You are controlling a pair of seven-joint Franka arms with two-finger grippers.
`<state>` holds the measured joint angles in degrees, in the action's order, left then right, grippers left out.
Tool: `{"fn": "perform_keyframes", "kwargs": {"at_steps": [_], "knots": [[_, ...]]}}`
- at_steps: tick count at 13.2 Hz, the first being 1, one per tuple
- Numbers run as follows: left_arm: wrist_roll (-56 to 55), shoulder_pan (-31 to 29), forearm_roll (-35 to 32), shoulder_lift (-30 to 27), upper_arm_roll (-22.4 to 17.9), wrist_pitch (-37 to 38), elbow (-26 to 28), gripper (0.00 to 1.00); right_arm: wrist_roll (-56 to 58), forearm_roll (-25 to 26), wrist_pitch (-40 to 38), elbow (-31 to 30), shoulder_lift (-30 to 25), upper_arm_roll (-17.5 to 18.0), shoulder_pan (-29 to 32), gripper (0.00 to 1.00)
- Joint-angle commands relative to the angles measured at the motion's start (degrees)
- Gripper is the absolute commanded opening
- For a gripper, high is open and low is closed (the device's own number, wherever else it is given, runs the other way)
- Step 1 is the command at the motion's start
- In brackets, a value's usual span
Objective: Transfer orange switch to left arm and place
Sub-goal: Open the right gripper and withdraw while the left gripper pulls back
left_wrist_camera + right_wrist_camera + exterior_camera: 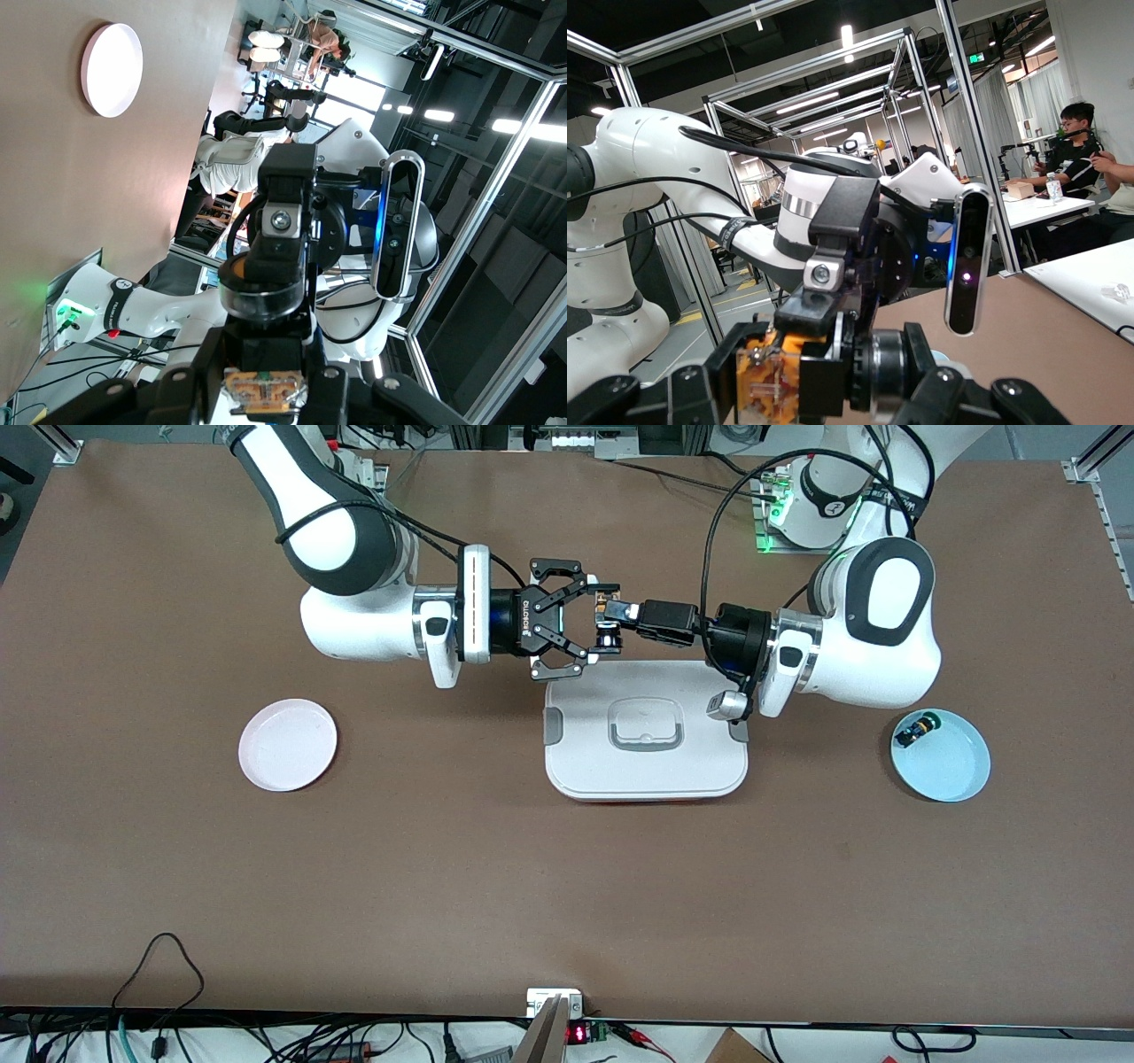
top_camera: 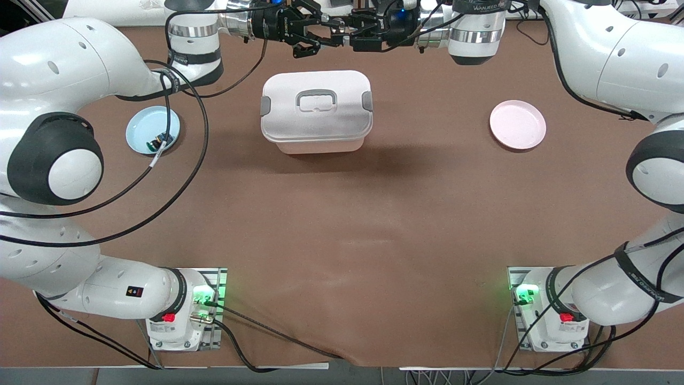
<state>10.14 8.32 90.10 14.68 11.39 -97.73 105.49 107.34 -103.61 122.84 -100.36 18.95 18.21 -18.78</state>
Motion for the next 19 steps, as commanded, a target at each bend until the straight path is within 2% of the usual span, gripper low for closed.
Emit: {"fn": "perform_keyframes", "kwargs": {"at_steps": [1, 2, 6, 8, 10, 12, 14, 16, 19], "knots": [[-0.4, -0.2, -0.2, -1.7, 0.2, 0.5, 1.0, 0.22, 1.1, -1.3, 1.5, 0.0, -0.2, 0.1, -0.3, 0.95], [-0.4, -0.2, -0.2, -1.7, 0.2, 0.5, 1.0, 0.22, 0.6, -1.4, 2.0, 0.0, -0.4, 0.1, -0.2, 1.00], [-0.7, -0.3, -2.0, -1.6, -0.1, 0.8, 0.2, 0.22, -1.1, -1.4, 2.3, -0.2, -0.8, 0.1, 0.0, 1.00], [-0.7, -0.9, -9.1, -1.4, -0.3, 1.5, -1.7, 0.22, -1.4, -1.2, 2.1, -0.6, -1.1, 0.1, 0.7, 1.00], [-0.7, -3.1, -16.1, -1.2, -0.4, 6.0, -2.3, 0.22, -1.5, -0.9, 2.1, -1.5, -1.9, 0.1, 2.0, 1.00], [-0.6, -6.5, -27.7, -1.1, -0.3, 9.6, -4.1, 0.22, -2.7, -0.2, 1.5, -4.1, -3.6, 0.0, 4.3, 1.00], [-0.4, -6.9, -39.2, -0.5, -0.4, 12.2, -8.5, 0.22, -4.6, 2.5, 0.5, -6.3, -5.6, 0.0, 7.3, 1.00], [0.1, -6.6, -54.1, 0.3, -0.2, 13.7, -12.7, 0.22, -9.2, 4.9, -1.4, -7.1, -6.9, 0.0, 9.7, 1.00], [0.8, -4.9, -72.7, 0.3, 0.8, 16.6, -15.8, 0.22, -18.6, 13.9, -4.2, -7.2, -8.0, 0.0, 13.7, 1.00]]}}
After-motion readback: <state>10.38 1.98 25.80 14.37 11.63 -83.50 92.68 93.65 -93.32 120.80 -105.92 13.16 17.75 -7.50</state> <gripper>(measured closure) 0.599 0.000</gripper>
